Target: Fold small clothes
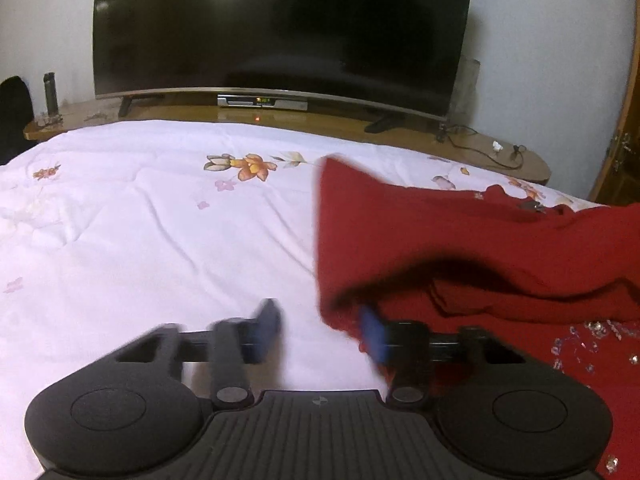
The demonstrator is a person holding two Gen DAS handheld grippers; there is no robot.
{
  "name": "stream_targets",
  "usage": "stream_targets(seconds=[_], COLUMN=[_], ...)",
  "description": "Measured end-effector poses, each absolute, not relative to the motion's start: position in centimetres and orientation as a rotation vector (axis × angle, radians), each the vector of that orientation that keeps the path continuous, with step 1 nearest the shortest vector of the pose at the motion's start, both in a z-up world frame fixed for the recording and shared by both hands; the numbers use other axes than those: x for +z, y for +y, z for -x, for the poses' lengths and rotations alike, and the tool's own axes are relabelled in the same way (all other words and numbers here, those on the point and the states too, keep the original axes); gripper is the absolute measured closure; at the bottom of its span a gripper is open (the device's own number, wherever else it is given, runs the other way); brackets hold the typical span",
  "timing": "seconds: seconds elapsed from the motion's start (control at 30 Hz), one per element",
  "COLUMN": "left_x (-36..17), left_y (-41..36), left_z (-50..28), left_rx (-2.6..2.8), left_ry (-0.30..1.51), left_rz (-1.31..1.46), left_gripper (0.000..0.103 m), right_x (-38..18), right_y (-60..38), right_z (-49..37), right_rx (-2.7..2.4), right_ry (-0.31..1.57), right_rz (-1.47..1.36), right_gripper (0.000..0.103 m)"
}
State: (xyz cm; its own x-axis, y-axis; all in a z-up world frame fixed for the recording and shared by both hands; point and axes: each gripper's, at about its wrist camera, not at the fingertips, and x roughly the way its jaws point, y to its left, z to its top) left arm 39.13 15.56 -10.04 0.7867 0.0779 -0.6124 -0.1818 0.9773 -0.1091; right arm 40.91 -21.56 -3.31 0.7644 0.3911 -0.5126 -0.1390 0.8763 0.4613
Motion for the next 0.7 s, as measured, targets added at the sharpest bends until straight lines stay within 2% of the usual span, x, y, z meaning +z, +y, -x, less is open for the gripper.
stream_targets(seconds=[0.1, 0.2, 0.3, 0.5, 0.6, 0.63, 0.7], left_x=[-10.1, -10.1, -9.9, -9.8, -9.7, -9.7, -9.8], left_y=[15.5, 14.8, 14.6, 14.4, 14.4, 14.5, 14.6], left_z=[-39.7, -40.0, -40.0, -40.1, -40.1, -40.1, -40.1], left_rx=[0.109, 0.104, 0.097, 0.095, 0.098, 0.096, 0.09], left_ry=[0.658, 0.659, 0.661, 0.664, 0.667, 0.668, 0.666], left_rz=[0.156, 0.125, 0.128, 0.124, 0.121, 0.125, 0.129], left_gripper=[0.084, 0.088, 0.093, 0.095, 0.095, 0.095, 0.095], right_x=[-3.0, -5.2, -5.8, -3.8, -6.0, -6.2, -5.6], right_y=[-24.6, -26.5, -26.6, -25.4, -25.6, -25.9, -27.5], right_z=[-40.8, -42.0, -41.7, -40.2, -42.2, -42.2, -41.0], right_rx=[0.226, 0.177, 0.186, 0.204, 0.116, 0.128, 0.189], right_ry=[0.611, 0.705, 0.721, 0.622, 0.741, 0.741, 0.656], right_rz=[-0.362, -0.366, -0.346, -0.267, -0.222, -0.244, -0.396], right_gripper=[0.093, 0.093, 0.093, 0.093, 0.092, 0.089, 0.073])
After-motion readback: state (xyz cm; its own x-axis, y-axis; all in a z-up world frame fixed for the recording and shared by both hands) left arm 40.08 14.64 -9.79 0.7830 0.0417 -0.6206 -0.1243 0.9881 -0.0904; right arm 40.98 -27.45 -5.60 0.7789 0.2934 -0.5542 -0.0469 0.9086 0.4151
